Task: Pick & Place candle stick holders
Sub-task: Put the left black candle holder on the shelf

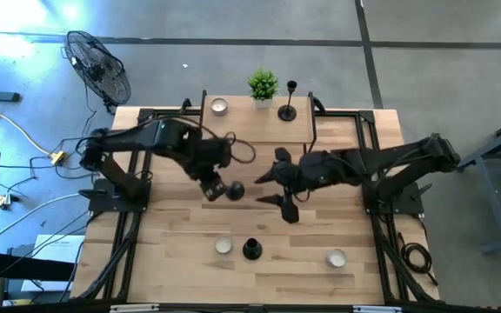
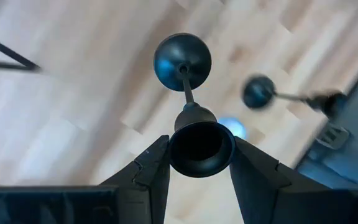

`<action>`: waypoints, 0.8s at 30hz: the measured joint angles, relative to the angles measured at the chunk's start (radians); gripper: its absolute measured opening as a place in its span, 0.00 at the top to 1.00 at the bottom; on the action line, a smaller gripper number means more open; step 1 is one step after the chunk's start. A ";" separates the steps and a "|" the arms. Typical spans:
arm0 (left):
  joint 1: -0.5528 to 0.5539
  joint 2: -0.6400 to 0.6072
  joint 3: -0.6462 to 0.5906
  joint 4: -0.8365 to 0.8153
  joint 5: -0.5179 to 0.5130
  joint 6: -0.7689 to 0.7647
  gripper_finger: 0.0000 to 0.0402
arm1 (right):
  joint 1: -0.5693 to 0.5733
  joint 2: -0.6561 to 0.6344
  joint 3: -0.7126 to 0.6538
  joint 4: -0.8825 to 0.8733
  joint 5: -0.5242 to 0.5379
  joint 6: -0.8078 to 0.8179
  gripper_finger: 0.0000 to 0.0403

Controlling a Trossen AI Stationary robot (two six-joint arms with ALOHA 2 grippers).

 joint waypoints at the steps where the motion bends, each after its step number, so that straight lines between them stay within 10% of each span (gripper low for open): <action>1: 0.012 0.000 0.000 0.001 -0.008 0.013 0.67 | -0.013 0.000 0.000 -0.001 -0.005 -0.010 0.44; 24: 0.049 0.040 -0.001 0.304 -0.054 0.185 0.67 | -0.200 0.071 0.000 -0.040 -0.185 -0.159 0.44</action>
